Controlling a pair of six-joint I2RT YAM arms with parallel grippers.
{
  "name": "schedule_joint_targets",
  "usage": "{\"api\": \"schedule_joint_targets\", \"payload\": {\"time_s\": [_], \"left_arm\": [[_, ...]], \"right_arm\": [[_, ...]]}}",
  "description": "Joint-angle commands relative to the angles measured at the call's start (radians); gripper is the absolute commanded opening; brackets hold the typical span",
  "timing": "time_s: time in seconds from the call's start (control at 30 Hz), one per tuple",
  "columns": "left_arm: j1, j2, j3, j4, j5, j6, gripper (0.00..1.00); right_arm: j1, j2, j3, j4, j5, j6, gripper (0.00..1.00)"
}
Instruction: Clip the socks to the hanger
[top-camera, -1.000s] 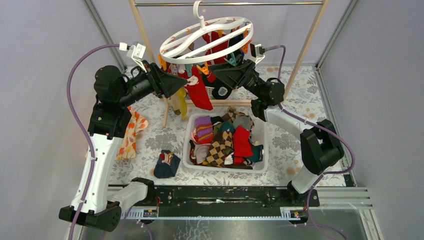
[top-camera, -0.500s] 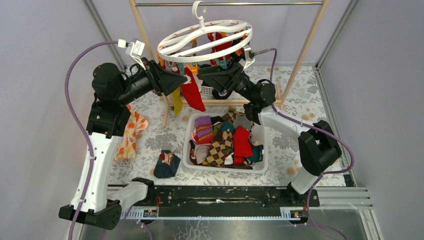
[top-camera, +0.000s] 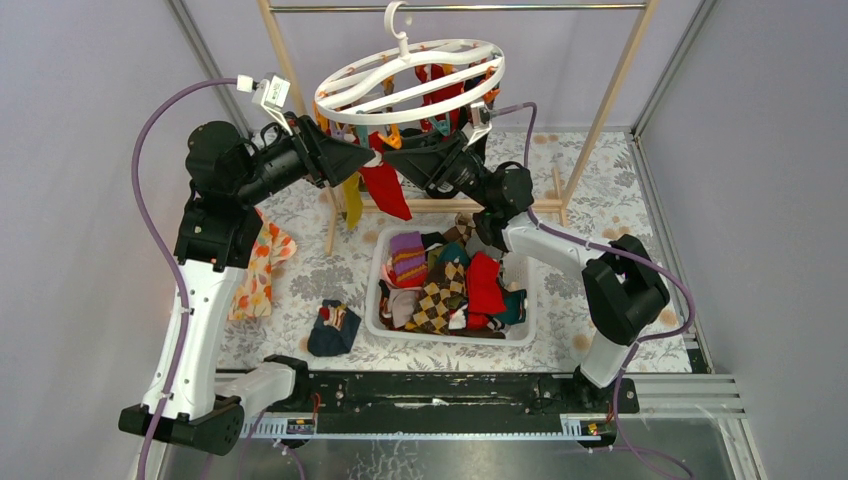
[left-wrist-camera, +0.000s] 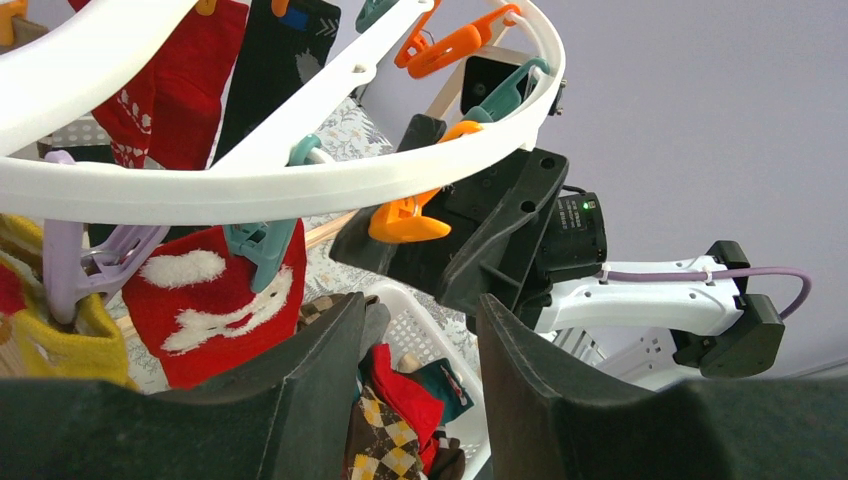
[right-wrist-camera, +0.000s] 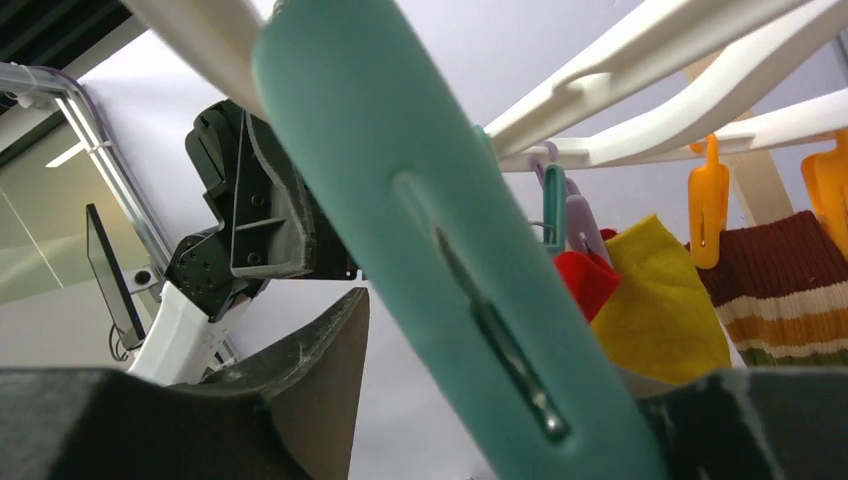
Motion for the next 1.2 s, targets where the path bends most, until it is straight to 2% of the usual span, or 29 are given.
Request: {"api": "schedule_joint_targets", "payload": {"time_s": [0.0, 0.13, 0.17, 0.27, 0.33, 0.43, 0.7, 0.8, 0.97, 1.07, 1.17], "left_arm": [[-0.002, -0.010, 0.040, 0.005, -0.004, 0.006, 0.51], [-0.002, -0.010, 0.037, 0.004, -0.006, 0.006, 0.51], [-0.002, -0.011, 0.038, 0.004, -0.006, 0.007, 0.51], [-0.002, -0.011, 0.041, 0.004, -0.007, 0.007, 0.50], [-0.002, -0.011, 0.044, 0.004, -0.007, 0.007, 0.50], [-0.002, -0.011, 0.046, 0.002, -0.009, 0.011, 0.50], [-0.002, -0.008, 0.057, -0.008, -0.018, 0.021, 0.50], [-0.002, -0.006, 0.060, -0.009, -0.020, 0.016, 0.50], [-0.001, -0.004, 0.065, -0.010, -0.020, 0.015, 0.49], [-0.001, -0.003, 0.070, -0.011, -0.020, 0.015, 0.49], [-0.002, -0.001, 0.071, -0.010, -0.023, 0.013, 0.49]], "right_arm": [[0.012, -0.041, -0.001, 0.113, 0.034, -0.035, 0.48], [0.012, -0.087, -0.034, 0.113, 0.044, -0.055, 0.39], [0.011, -0.094, -0.037, 0.110, 0.039, -0.055, 0.40], [0.004, -0.101, -0.042, 0.107, 0.031, -0.042, 0.57], [-0.005, -0.091, -0.046, 0.143, 0.033, -0.005, 0.64], [-0.023, -0.067, -0.045, 0.221, 0.035, 0.061, 0.65], [-0.030, -0.059, -0.027, 0.223, 0.005, 0.090, 0.35], [-0.030, -0.073, -0.034, 0.193, -0.001, 0.078, 0.33], [-0.030, -0.114, -0.076, 0.160, 0.007, 0.044, 0.39], [-0.030, -0.134, -0.093, 0.139, 0.014, 0.026, 0.32], [-0.029, -0.146, -0.091, 0.108, 0.018, 0.009, 0.19]]}}
